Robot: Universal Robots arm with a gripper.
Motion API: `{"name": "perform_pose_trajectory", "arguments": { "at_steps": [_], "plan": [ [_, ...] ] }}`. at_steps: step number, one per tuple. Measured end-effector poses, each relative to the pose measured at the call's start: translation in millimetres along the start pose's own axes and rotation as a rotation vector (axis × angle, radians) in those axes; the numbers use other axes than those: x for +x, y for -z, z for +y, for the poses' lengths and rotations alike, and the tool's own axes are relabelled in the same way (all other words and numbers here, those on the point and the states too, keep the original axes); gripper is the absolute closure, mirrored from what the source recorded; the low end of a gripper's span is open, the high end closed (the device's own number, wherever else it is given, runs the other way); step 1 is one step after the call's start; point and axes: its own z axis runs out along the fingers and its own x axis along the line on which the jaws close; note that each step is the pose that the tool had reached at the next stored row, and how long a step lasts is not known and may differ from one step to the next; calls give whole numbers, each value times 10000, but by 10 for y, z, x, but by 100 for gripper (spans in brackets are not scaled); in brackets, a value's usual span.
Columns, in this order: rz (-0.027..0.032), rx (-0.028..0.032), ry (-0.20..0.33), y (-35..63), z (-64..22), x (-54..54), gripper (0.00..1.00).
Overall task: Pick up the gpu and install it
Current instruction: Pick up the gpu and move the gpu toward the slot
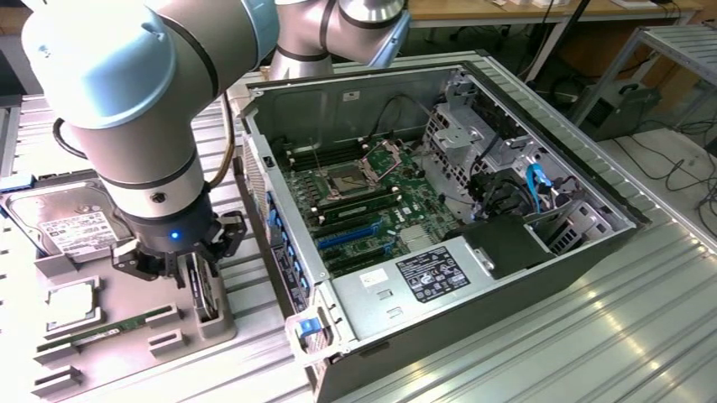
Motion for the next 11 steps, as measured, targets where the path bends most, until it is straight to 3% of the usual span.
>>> {"name": "perform_pose_trajectory", "arguments": {
  "at_steps": [6, 9, 11],
  "plan": [
    [0, -5, -1, 0, -2, 0, 56],
    [0, -6, -1, 0, -2, -1, 70],
    [1, -5, 0, 0, -3, -2, 70]
  ]
}}
